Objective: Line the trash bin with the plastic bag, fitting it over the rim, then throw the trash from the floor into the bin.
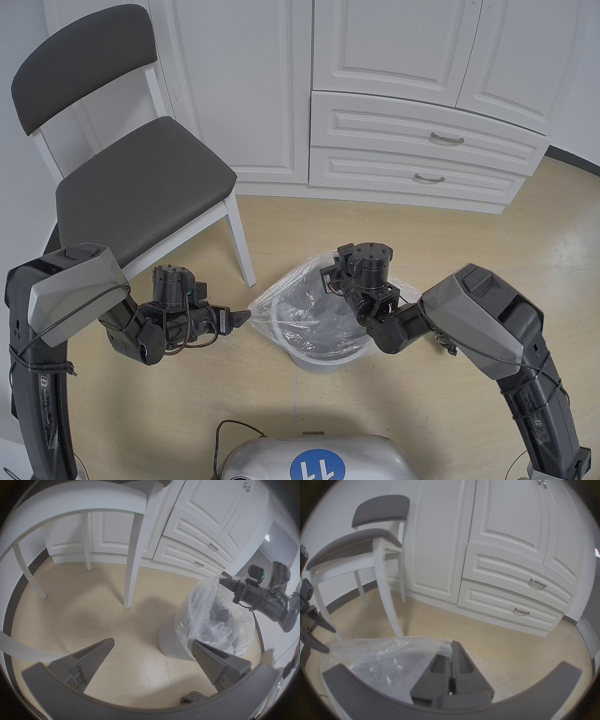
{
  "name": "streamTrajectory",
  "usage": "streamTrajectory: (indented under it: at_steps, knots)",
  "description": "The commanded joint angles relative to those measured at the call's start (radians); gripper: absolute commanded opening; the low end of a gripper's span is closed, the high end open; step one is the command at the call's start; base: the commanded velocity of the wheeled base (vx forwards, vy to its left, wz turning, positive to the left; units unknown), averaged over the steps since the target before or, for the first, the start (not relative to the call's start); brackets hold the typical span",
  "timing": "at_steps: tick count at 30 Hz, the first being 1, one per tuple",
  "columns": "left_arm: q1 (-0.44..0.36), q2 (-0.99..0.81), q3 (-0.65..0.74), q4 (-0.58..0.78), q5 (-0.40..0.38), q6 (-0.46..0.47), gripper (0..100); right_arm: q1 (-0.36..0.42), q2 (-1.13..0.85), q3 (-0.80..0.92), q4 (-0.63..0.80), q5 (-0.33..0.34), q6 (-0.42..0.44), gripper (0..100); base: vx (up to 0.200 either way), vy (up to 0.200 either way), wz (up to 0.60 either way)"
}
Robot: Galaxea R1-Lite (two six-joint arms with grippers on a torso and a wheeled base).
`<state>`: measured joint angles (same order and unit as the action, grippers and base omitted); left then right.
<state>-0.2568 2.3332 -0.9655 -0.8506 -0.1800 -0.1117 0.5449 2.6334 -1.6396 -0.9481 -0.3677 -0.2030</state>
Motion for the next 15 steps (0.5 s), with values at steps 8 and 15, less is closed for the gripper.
streamTrajectory:
  at_steps: [8,15]
  knots:
    - [0.004,-0.028,0.002,-0.091,0.007,-0.040,100,-0.014,0.257,-0.360,-0.015,-0.022,0.103,0,0.000,0.000,0.00]
    - [0.004,-0.035,0.005,-0.093,0.005,-0.042,100,-0.016,0.226,-0.360,-0.008,-0.019,0.103,100,0.000,0.000,0.00]
